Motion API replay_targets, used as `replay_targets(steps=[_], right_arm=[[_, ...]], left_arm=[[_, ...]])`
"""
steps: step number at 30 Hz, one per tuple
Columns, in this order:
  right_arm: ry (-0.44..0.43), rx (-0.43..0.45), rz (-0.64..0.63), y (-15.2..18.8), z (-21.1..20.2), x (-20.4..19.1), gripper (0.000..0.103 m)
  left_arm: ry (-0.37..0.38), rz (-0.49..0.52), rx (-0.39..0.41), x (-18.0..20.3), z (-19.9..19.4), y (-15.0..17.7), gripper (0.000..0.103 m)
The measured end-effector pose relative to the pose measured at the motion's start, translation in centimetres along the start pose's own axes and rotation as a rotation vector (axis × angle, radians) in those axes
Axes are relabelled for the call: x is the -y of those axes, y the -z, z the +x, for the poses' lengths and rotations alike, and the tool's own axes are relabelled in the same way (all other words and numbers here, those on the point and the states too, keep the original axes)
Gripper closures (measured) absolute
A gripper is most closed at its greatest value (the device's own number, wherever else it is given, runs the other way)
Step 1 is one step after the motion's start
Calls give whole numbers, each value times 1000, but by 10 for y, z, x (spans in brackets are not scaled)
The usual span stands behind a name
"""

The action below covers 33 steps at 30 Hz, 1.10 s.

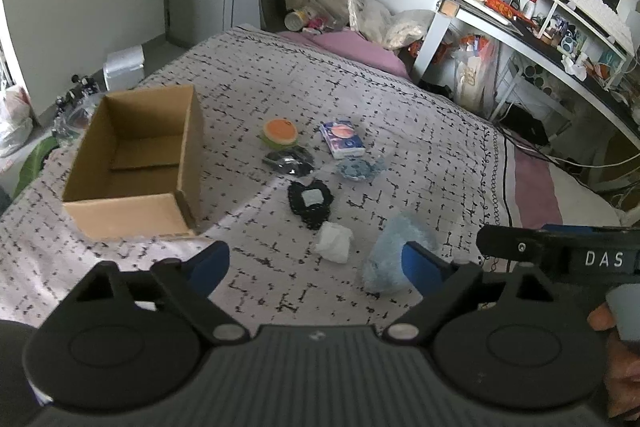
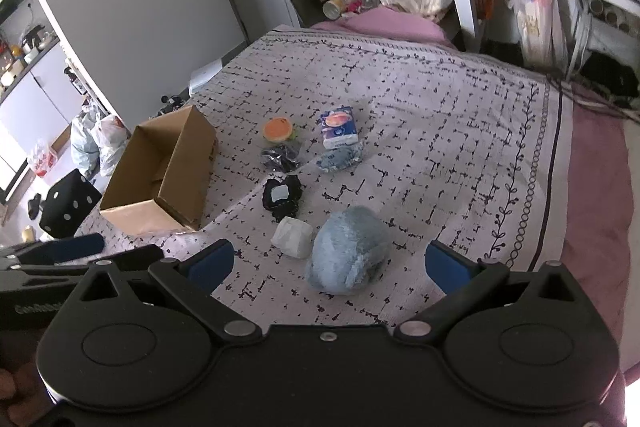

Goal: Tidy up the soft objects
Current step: 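Move the left gripper down onto the grey plush toy and close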

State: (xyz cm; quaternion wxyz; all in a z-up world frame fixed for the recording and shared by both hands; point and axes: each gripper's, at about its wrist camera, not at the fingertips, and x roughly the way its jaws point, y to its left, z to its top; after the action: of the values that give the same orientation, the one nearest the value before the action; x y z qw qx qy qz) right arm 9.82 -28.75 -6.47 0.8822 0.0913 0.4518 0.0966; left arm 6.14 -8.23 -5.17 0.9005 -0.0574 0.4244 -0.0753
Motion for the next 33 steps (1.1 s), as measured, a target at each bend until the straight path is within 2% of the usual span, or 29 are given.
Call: replay_targets(steps=[3, 7, 10, 12, 14, 20, 27, 29, 33], right_arm=[[-12, -9, 36, -2, 5, 9, 1], [-30, -24, 83, -5, 13, 22, 7], [-43, -52, 141, -5, 24, 32, 8], [-53, -72, 192, -5, 31, 40, 15], [-73, -94, 246, -4, 38, 48, 24], [-94, -121, 352, -4, 54, 62, 31], [-135, -160, 467, -5, 74, 77, 40], [-135, -171, 489, -4, 80, 80, 42], [-147, -192, 557, 1, 88, 91, 54]], left_arm=[[7, -5, -5, 4, 10, 0, 16], [27, -28, -27, 7, 25, -2, 28], [20, -26, -36, 11, 37, -2, 32], [19, -35, -51, 13, 47, 0, 35], [21, -49, -74, 15, 57, 1, 43], [40, -58, -115, 23, 84, 5, 54], [89, -50, -144, 39, 105, 6, 61], [105, -52, -151, 43, 110, 4, 66], [149, -50, -173, 52, 119, 3, 75]])
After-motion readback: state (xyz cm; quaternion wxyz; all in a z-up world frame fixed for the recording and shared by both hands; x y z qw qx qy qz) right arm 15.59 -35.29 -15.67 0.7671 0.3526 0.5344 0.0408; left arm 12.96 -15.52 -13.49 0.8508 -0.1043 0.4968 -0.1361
